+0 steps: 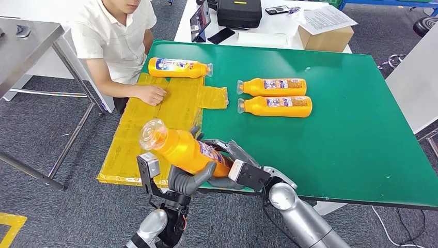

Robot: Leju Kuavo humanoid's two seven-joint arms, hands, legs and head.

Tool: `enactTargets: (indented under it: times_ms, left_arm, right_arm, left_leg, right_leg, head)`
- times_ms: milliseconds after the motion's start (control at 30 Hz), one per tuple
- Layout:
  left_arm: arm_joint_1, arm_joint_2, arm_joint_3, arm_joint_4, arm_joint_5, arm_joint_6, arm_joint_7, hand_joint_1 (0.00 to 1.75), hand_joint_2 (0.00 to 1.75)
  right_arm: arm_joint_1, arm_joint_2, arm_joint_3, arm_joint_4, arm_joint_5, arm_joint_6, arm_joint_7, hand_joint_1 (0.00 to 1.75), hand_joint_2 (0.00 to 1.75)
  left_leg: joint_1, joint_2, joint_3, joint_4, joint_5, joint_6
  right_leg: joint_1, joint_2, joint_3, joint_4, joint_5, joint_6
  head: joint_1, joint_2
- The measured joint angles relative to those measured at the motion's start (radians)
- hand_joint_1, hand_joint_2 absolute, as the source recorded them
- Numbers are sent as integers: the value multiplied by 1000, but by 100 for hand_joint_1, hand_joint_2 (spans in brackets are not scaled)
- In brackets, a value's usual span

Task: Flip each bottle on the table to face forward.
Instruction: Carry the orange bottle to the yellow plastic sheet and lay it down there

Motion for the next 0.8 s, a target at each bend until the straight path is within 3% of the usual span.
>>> enactTargets:
  times_ms: [133,233,367,533,600,800]
  left_arm:
    - [6,-2,16,-14,27,-3,10,175,175]
    - [11,-7,25,-28,-10,55,-10,175,175]
    - [14,-10,21,-38,-132,169,-62,175,175]
    - [40,-10,37,-74,-188,207,-74,175,175]
    - [45,-5,68,-88,-188,215,-68,175,175]
    - [59,-2,98,-115,-186,210,-59,175,175]
  right_arm:
    - [2,3,18,0,18,-18,-5,0,0]
    - [18,9,29,-10,111,-137,-31,0,0]
    - [87,26,31,-57,329,-451,-56,0,0]
    - [189,33,14,-105,532,-796,-30,0,0]
    - [218,31,-1,-118,551,-855,-23,0,0]
    - [254,30,-18,-135,562,-870,-18,0,0]
  left_leg:
    - [0,0,0,0,0,0]
    - [0,0,0,0,0,0]
    - [0,0,-1,0,0,0]
    - [0,0,-2,0,-1,0]
    - [0,0,-2,0,-1,0]
    - [0,0,-1,0,0,-1]
  right_leg:
    - [0,0,0,0,0,0]
    - [0,0,0,0,0,0]
    - [0,0,-1,0,0,0]
    - [0,0,-2,0,0,0]
    - [0,0,-2,0,0,0]
    - [0,0,-2,0,0,0]
  head:
    - [0,0]
    - [0,0]
    - [0,0]
    - [0,0]
    - [0,0]
    - [0,0]
